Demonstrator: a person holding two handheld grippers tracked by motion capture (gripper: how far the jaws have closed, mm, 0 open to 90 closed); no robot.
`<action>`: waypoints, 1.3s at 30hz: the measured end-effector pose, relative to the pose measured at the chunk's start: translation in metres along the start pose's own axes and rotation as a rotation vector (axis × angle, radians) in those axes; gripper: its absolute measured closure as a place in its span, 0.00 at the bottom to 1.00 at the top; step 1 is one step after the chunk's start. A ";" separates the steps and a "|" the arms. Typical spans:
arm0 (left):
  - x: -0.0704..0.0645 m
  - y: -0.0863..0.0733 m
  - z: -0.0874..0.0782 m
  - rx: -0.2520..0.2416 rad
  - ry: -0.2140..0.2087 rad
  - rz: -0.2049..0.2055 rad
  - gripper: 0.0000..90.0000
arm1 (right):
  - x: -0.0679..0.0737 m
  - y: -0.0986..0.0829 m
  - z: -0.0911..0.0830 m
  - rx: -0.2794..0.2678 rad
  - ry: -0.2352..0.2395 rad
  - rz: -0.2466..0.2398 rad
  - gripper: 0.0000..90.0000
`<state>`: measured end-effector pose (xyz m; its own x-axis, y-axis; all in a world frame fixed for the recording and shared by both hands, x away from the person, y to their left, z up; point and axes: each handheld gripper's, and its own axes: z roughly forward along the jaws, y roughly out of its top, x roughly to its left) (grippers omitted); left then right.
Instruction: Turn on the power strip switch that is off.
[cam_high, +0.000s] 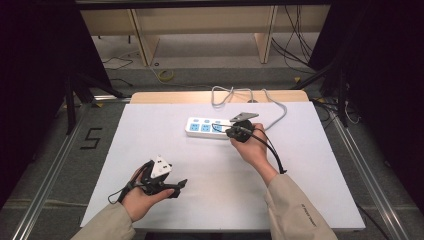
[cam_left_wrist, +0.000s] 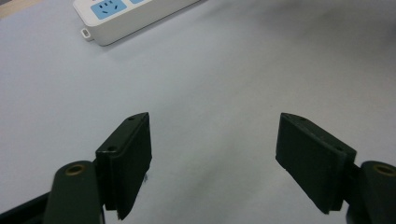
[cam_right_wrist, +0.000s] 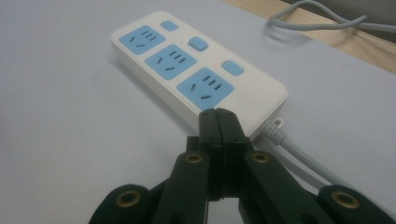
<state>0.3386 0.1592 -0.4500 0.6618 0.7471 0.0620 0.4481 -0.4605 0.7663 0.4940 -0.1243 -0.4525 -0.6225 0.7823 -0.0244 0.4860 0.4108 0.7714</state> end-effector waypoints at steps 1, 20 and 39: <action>0.000 0.000 0.000 0.000 0.000 -0.001 0.30 | 0.000 0.000 0.002 0.001 -0.001 0.003 1.00; 0.000 0.000 0.000 -0.008 -0.008 -0.003 0.30 | 0.006 0.009 0.026 0.014 0.006 0.012 1.00; -0.001 0.000 0.000 -0.005 -0.019 0.002 0.30 | 0.008 0.035 0.046 0.003 0.005 0.012 1.00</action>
<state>0.3381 0.1580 -0.4502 0.6742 0.7367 0.0513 0.4438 -0.4597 0.7692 0.5339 -0.0818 -0.4551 -0.6200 0.7845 -0.0120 0.4952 0.4031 0.7696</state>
